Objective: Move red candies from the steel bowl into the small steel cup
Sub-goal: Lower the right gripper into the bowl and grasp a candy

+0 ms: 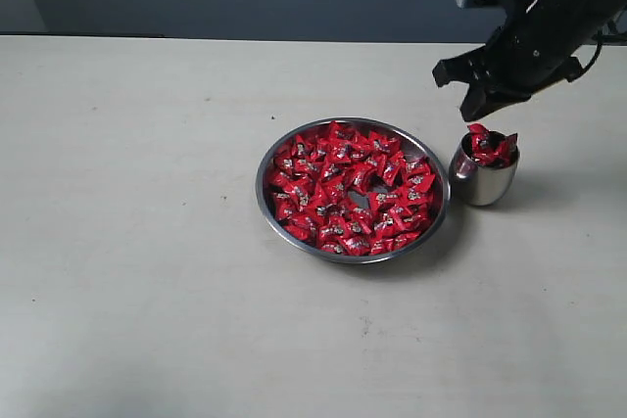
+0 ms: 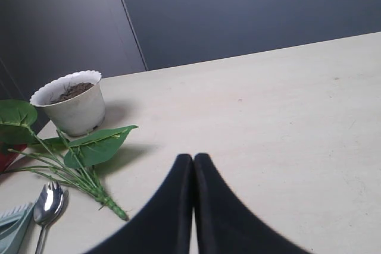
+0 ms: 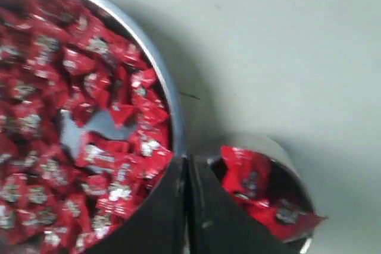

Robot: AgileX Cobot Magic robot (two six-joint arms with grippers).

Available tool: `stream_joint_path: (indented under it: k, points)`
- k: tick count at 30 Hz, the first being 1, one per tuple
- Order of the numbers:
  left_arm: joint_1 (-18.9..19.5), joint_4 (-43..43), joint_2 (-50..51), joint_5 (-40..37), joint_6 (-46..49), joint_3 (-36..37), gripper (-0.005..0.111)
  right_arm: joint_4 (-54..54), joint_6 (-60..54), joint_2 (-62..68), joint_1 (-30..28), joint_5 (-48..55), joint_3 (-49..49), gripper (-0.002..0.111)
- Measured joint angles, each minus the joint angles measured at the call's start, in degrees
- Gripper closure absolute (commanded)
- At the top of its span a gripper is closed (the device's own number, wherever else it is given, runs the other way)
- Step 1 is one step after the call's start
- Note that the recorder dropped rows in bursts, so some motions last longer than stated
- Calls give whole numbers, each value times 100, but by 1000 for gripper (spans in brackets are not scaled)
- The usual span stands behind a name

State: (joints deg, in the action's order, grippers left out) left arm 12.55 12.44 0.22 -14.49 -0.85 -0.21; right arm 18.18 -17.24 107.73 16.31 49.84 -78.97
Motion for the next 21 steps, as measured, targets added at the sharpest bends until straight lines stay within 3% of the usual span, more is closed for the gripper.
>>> stream_joint_path:
  k: [4, 11, 21]
  points:
    - [0, 0, 0, 0, 0, 0, 106, 1171, -808, -254, 0, 124, 0, 101]
    - [0, 0, 0, 0, 0, 0, 106, 1736, -1384, -78, 512, 249, 0, 69]
    - [0, 0, 0, 0, 0, 0, 106, 337, -965, 942, 1599, -91, 0, 69]
